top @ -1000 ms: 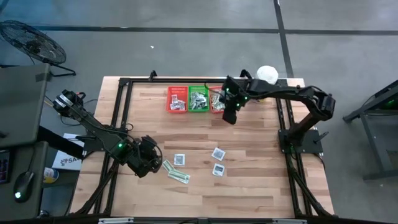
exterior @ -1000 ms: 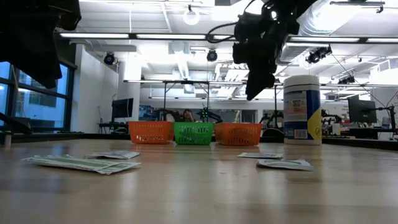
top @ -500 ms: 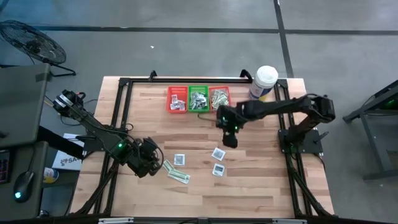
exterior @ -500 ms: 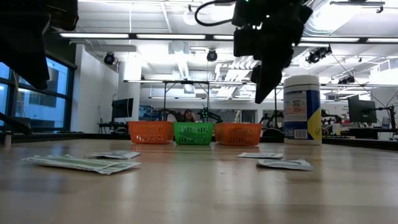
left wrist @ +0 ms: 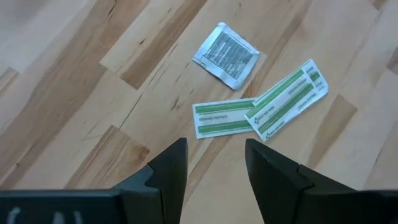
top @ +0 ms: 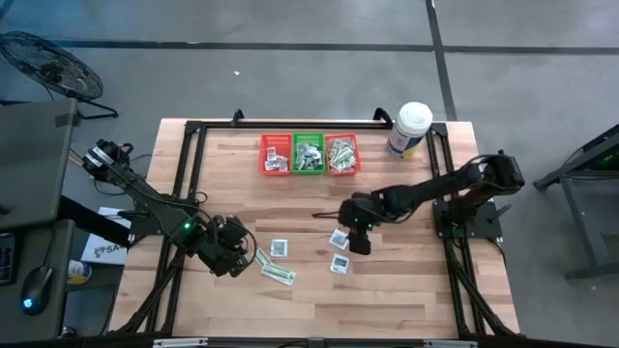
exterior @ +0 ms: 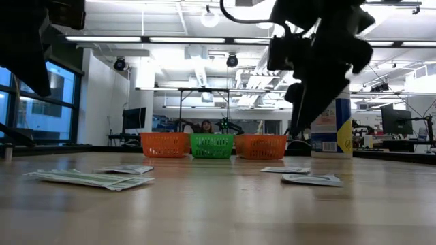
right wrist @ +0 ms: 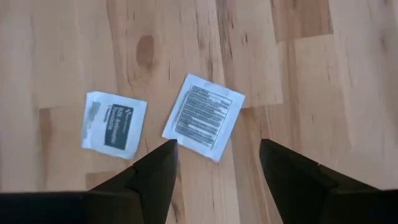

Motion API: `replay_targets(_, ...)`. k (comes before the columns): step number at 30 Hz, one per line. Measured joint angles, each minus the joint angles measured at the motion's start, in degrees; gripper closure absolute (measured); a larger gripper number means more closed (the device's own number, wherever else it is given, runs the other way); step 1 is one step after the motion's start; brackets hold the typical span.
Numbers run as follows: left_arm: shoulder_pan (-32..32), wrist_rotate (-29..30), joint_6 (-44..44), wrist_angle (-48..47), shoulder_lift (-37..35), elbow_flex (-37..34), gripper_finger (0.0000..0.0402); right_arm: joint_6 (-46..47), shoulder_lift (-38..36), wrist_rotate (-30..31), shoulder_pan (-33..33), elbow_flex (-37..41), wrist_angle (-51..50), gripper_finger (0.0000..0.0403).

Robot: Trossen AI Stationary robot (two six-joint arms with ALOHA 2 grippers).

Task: Pick & Place First Aid Supplies
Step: Put the top towelette pack into the green bin

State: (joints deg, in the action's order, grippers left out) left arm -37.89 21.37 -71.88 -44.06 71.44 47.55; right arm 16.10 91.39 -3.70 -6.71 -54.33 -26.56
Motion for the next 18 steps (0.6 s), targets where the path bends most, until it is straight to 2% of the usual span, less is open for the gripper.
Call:
replay_targets(7, 0.0, 0.0, 1.2, 0.4, 0.0, 0.0, 0.0243, 1.8, 0.2, 3.7, -3.1, 5.5, 9.8, 0.0181)
replay_targets(11, 0.0, 0.0, 1.3, 0.2, 0.0, 0.0, 0.0243, -0.9, 0.2, 6.4, -5.4, 7.9, 16.1, 0.0181)
replay_targets(15, 0.0, -0.8, 1.6, 0.2, 0.0, 0.0, 0.0243, -2.1, 0.7, 10.6, -6.3, 8.4, 17.7, 0.0181)
replay_targets(18, 0.0, -1.3, 1.6, 0.2, 0.0, 0.0, 0.0243, -6.1, 2.8, 10.0, -6.9, 8.4, 21.3, 0.0181)
